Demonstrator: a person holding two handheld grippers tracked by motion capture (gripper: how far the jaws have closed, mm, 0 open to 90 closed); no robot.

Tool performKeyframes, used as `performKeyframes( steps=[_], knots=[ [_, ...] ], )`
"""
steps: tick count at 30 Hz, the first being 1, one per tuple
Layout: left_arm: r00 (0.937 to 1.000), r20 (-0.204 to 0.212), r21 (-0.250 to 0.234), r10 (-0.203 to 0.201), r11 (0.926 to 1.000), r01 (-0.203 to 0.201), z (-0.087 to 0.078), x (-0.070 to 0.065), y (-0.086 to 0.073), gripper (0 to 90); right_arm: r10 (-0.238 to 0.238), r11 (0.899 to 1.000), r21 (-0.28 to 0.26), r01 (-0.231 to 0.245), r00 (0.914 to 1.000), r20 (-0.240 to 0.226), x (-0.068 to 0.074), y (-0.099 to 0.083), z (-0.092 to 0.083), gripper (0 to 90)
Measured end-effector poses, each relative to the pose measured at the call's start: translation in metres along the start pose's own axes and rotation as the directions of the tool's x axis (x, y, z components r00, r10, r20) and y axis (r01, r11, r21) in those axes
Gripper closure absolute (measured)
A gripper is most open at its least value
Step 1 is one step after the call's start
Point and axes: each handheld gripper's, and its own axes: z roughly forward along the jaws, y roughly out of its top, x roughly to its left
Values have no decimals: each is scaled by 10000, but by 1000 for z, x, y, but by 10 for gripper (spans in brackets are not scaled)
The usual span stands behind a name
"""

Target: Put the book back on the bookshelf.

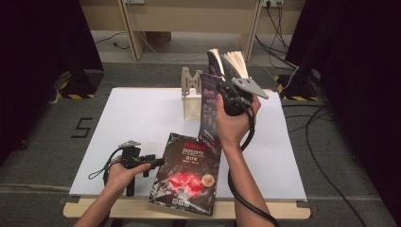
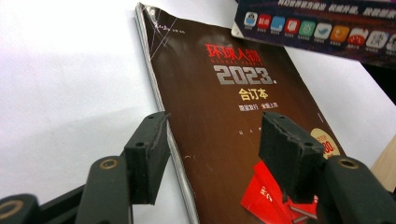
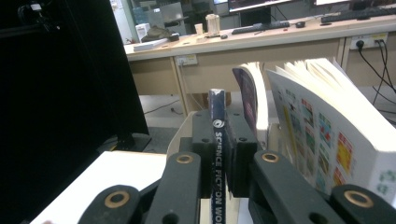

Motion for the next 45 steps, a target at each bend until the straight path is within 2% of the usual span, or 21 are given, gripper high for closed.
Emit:
performKeyframes(
  steps=[7, 12, 27, 34, 45],
  knots=[
    [10000, 13, 51, 4, 10000, -4, 1, 0, -1, 415, -176, 9995, -253, 181, 9996, 198, 3, 4, 12, 846],
    [10000, 15, 54, -6, 10000, 6, 1, 1, -1, 415, 37, 9992, -400, -26, 9996, 295, 2, 6, 19, 846],
    [10000, -25, 54, -25, 10000, 25, 1, 3, 0, 416, 63, 9977, -674, -38, 9993, 372, 3, 18, 36, 847],
    [10000, 4, 66, -50, 10000, 50, 1, 5, -1, 417, 65, 9981, -621, -36, 9989, 464, 3, 19, 46, 847],
    [10000, 11, 84, -56, 9999, 56, 1, 5, -1, 418, -8, 9969, -781, 78, 9960, 895, 0, 26, 56, 847]
  ],
)
